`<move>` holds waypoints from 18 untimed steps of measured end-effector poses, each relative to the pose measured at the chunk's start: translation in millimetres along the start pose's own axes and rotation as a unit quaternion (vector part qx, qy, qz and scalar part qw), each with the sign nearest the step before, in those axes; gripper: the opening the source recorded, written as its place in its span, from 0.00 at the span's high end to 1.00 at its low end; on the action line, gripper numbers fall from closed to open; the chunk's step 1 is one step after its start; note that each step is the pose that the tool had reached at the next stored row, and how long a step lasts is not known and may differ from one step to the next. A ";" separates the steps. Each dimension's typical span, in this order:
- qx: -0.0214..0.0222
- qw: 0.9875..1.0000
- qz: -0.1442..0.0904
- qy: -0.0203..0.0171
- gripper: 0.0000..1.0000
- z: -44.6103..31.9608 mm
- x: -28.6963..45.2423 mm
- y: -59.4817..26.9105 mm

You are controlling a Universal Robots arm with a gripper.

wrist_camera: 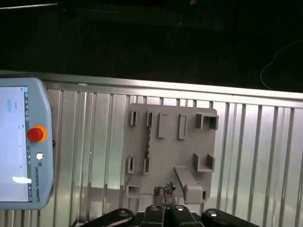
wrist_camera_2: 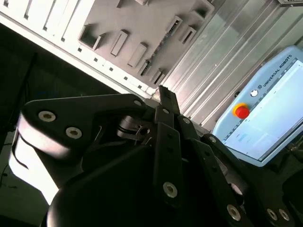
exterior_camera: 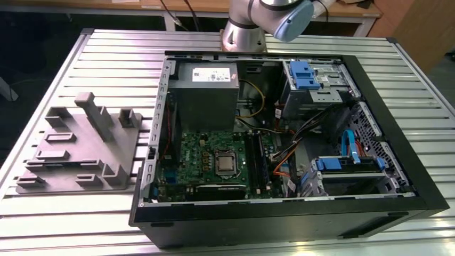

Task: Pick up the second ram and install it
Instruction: 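Pick up the second ram and move it above second insertion slot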

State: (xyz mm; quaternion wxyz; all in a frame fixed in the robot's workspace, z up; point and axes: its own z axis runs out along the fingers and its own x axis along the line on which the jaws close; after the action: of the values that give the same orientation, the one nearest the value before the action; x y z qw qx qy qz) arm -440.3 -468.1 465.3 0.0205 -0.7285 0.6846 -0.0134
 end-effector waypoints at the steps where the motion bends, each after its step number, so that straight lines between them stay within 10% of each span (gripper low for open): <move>1: 0.000 1.000 0.000 0.000 0.90 1.8 0.0 0.1; 18: 0.000 1.000 0.000 0.000 0.90 32.6 0.2 2.0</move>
State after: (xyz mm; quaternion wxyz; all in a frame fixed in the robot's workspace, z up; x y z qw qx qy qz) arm -440.7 -468.1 432.6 0.0206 -0.7285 0.6846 -0.0136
